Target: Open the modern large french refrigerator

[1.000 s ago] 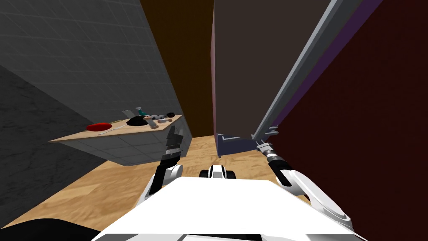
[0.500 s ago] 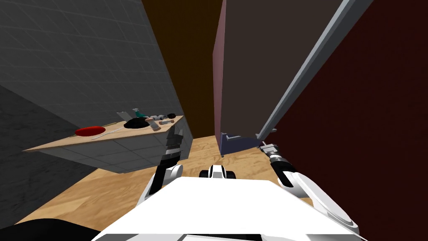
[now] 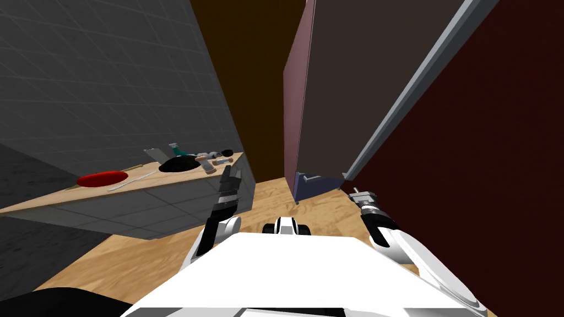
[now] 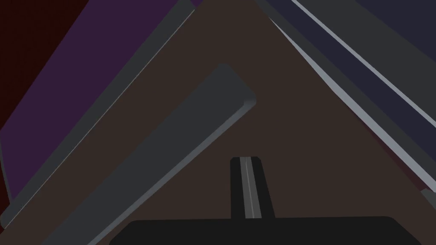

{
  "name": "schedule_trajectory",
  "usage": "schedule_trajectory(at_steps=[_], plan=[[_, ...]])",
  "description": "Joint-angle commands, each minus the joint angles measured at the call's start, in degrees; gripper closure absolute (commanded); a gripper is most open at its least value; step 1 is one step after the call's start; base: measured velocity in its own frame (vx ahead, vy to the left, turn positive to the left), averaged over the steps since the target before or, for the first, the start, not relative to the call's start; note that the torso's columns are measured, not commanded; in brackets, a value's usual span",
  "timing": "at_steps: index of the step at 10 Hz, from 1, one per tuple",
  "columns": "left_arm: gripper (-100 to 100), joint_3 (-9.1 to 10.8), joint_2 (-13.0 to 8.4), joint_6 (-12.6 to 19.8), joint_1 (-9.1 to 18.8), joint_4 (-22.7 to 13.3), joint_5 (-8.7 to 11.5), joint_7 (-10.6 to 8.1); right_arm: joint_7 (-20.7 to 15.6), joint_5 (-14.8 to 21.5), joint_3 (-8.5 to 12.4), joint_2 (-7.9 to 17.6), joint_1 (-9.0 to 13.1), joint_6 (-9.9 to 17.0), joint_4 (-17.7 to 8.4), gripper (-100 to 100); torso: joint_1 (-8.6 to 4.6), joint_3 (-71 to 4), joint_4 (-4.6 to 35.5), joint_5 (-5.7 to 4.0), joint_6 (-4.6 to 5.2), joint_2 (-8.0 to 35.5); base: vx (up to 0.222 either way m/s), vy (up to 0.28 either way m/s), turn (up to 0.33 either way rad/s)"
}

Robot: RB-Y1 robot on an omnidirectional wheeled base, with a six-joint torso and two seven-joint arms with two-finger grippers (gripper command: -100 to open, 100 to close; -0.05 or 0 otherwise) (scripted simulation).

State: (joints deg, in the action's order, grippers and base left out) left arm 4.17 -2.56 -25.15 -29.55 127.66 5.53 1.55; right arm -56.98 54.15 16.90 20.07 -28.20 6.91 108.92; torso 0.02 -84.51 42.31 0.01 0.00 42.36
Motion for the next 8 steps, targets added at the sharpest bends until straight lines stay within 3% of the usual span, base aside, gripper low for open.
schedule_trajectory(at_steps=[1, 2, 8], plan=[[0, 0.01, 0.0, 0.0, 0.0, 0.0, 0.0, 0.00, -0.1, 0.0, -0.6, 0.4, 0.3, -0.7, -0.1, -100, -0.39, -0.1, -0.1, -0.09, -0.03, -0.2, -0.008, -0.066, 0.082], [0, 0.03, 0.0, 0.0, 0.0, 0.0, 0.0, 0.00, -0.1, 0.0, -0.8, 0.5, 0.4, -1.0, -0.2, -100, -0.80, -0.2, -0.1, -0.22, -0.03, -0.3, 0.025, -0.154, 0.098], [0, 0.04, 0.0, 0.0, 0.0, 0.0, 0.0, 0.00, -0.2, 0.1, -3.0, 2.1, 1.4, -4.6, -0.7, -100, 0.04, 0.0, 0.0, 0.01, 0.01, 0.1, 0.027, -0.179, 0.091]])
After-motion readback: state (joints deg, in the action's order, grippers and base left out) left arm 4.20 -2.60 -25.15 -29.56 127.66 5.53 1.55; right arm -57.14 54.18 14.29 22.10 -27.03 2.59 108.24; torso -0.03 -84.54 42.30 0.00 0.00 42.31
